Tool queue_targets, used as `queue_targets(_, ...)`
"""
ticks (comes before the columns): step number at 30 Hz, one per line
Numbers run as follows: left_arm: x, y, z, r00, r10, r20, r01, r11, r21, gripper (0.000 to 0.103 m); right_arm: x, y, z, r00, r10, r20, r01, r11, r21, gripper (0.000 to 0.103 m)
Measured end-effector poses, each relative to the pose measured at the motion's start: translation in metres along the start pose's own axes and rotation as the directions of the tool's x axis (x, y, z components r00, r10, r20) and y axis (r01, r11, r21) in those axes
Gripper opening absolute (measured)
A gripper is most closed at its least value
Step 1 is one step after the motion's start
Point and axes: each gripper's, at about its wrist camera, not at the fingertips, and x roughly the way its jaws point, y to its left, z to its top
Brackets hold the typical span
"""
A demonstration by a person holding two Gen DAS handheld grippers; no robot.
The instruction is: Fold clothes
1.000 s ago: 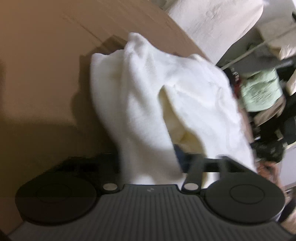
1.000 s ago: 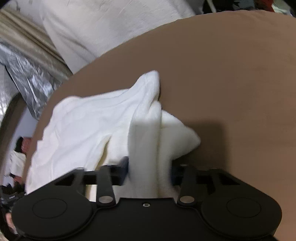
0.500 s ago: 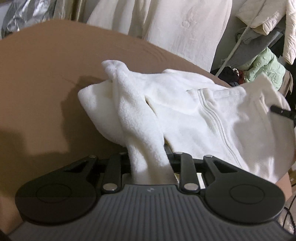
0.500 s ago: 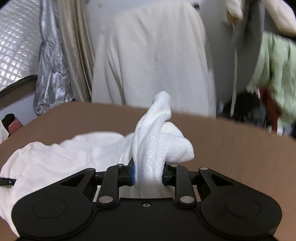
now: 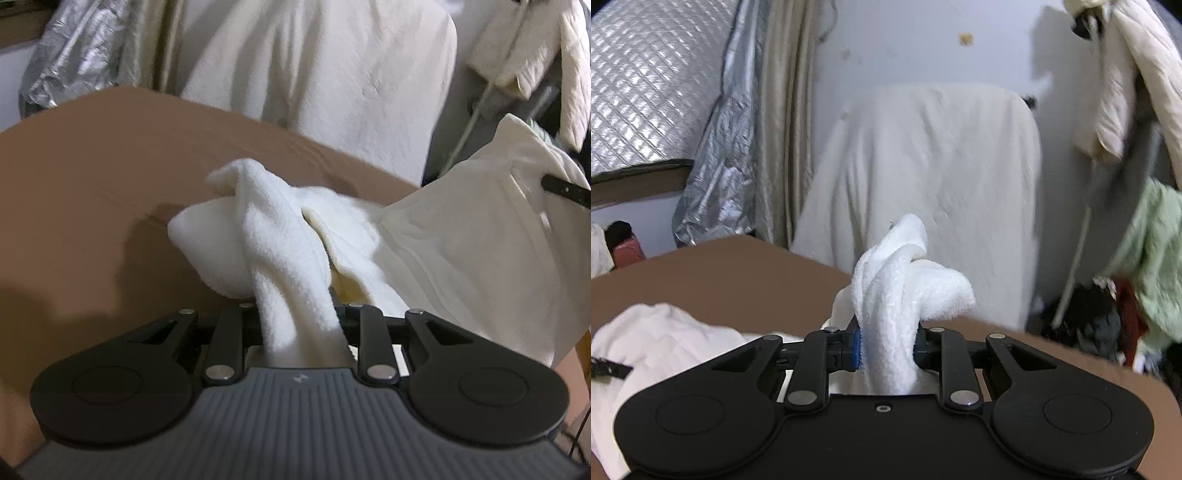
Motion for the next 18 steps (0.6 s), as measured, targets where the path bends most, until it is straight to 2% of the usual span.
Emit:
queue_targets(3,-0.018,0.014,0.014,0.997,0.051,0.065,-0.050,0.999,-0.019,0.023,0.015,0.023,0.031,0.999,0.025,0.022,-0.024,0.998,-0.056,0.025)
queue_targets(6,-0.036,0.036,0.030,0.982,0.133,0.132,-0.128,0.991,-0.046,0.023,0.035,0.049,0.064,0.998,0.056,0.034,-0.052,0.992,-0.116,0.025)
queue_targets(8,-0.047,0.049,0.041,0.961,0.211,0.181,-0.207,0.977,-0.044,0.023,0.051,0.071,0.085,0.997,0.070,0.040,-0.063,0.986,-0.151,0.024)
queue_targets(12,-0.064,0.076,0.061,0.902,0.346,0.257,-0.343,0.937,-0.058,0.023,0.092,0.119,0.119,0.993,0.095,0.067,-0.080,0.977,-0.197,0.024)
queue_targets(15,-0.071,0.098,0.084,0.864,0.423,0.274,-0.417,0.905,-0.083,0.023,0.132,0.162,0.140,0.991,0.102,0.082,-0.081,0.970,-0.229,0.024)
queue_targets(18,-0.066,0.120,0.112,0.833,0.489,0.257,-0.478,0.871,-0.109,0.023,0.174,0.213,0.160,0.991,0.112,0.078,-0.087,0.958,-0.272,0.024)
